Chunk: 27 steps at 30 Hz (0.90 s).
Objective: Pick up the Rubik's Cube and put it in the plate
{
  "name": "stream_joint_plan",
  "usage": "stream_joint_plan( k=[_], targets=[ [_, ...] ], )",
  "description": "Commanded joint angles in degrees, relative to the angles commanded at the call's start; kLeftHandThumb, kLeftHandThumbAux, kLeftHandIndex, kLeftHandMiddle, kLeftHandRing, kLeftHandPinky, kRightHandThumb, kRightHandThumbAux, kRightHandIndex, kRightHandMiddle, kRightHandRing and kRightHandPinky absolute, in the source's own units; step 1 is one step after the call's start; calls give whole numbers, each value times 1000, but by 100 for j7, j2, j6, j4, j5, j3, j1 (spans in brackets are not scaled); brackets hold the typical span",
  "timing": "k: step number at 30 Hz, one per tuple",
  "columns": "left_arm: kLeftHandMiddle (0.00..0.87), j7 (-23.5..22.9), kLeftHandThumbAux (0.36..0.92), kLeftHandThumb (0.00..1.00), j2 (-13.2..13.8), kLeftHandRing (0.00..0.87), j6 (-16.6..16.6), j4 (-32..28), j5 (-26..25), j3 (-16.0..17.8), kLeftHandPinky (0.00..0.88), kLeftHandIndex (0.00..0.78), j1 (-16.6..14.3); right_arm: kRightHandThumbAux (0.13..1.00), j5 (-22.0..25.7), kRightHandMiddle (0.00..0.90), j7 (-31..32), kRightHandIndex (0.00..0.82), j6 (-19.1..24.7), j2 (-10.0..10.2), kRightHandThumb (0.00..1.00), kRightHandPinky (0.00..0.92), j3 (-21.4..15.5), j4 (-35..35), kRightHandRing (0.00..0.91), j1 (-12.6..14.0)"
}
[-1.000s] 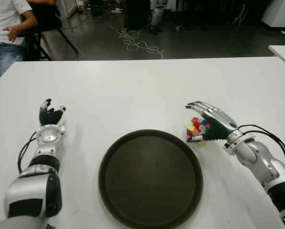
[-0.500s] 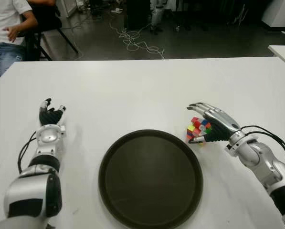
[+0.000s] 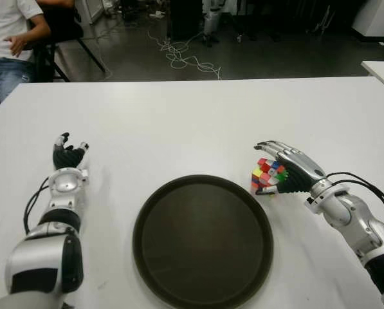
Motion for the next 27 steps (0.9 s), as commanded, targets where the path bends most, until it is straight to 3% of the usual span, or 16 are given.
stream_joint_plan(
  k=[27],
  targets=[
    [56,49,734,75,9,80,10,11,32,-20,98,45,1,578,-93,0,30,0,257,136,0,0,87,112,0,-101]
  ],
)
